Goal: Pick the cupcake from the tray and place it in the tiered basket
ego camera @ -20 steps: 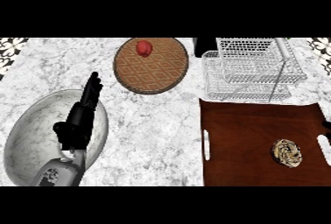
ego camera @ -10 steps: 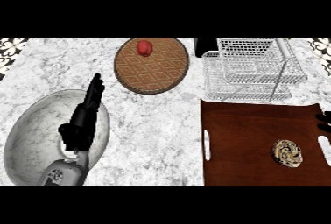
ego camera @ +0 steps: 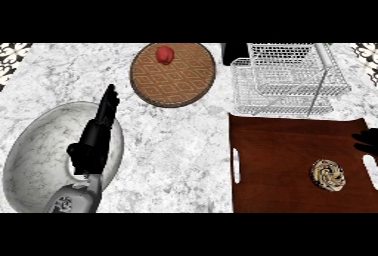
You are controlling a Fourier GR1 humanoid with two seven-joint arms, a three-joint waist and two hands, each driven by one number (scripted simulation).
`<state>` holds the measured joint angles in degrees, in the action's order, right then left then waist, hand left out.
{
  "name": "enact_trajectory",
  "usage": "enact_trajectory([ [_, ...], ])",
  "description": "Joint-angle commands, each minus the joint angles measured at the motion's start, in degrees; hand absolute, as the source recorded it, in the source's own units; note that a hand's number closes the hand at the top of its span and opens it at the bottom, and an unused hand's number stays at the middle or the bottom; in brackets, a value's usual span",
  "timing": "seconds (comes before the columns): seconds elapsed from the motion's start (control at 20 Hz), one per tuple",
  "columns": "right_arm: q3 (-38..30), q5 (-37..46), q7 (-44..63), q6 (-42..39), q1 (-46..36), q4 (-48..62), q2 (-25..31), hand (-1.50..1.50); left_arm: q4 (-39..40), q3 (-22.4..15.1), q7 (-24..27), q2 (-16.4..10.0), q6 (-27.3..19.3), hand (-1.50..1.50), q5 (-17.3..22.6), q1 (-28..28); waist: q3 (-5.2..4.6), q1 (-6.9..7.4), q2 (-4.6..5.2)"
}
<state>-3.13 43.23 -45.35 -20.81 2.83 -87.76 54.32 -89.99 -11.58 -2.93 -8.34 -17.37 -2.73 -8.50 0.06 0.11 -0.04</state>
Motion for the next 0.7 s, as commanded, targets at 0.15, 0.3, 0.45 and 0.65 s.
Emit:
enact_trajectory([
  [0.15,0.84,-0.05,-4.02,-5.26,-3.19,1.71,-0.50,-1.50,-1.71,1.24,-2.60,-0.33,2.30,0.00,-0.31,-0.63,-0.07,-0.01,0.01],
  [0.3,4.27,0.66,1.40,-7.09,-6.08,-0.65,-3.75,-1.50,-0.88,0.92,-0.56,0.73,1.41,0.00,-1.52,1.16,-0.08,0.17,0.03],
  [0.45,3.28,0.32,-1.00,-7.97,-5.54,0.99,-1.92,-1.50,1.62,0.92,0.56,2.18,1.71,0.00,-1.73,0.05,-0.08,-0.07,0.05],
  [0.65,7.73,3.56,4.98,-7.50,-5.02,-2.57,-6.28,-1.50,2.41,3.05,0.33,1.39,2.66,0.00,-1.52,-1.66,-0.08,-0.02,0.05],
])
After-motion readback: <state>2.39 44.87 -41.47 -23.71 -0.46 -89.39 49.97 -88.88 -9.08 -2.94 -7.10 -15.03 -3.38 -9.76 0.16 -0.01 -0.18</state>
